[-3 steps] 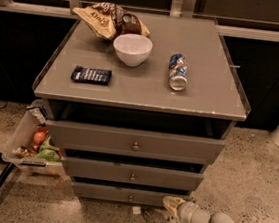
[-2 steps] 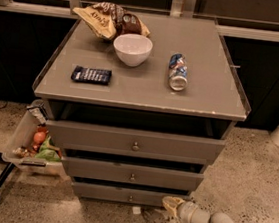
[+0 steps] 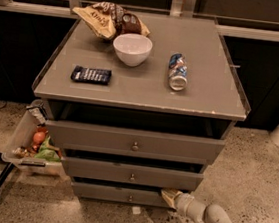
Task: Open bottom drawer
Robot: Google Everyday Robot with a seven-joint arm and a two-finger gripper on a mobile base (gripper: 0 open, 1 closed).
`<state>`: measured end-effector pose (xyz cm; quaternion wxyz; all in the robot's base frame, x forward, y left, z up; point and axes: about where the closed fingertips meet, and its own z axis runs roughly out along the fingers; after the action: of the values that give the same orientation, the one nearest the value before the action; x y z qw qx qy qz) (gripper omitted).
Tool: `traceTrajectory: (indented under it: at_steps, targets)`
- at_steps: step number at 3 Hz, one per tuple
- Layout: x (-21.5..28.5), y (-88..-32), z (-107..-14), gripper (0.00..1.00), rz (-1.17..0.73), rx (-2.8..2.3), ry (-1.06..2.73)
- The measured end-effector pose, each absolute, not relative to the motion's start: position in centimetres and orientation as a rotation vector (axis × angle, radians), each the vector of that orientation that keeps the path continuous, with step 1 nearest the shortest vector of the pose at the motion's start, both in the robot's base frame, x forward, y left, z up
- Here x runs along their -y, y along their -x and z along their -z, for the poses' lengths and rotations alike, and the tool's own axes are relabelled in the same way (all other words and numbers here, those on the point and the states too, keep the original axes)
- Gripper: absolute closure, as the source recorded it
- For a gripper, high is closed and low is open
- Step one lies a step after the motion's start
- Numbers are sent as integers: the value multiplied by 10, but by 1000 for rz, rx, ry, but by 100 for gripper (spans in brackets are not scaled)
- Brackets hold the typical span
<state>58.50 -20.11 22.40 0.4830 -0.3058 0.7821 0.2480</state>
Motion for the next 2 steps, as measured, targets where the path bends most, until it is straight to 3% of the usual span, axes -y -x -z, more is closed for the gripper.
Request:
traceTrajectory:
  at_steps: [2]
  targets:
    - [204,-620,-212,100,-586,-1874,744]
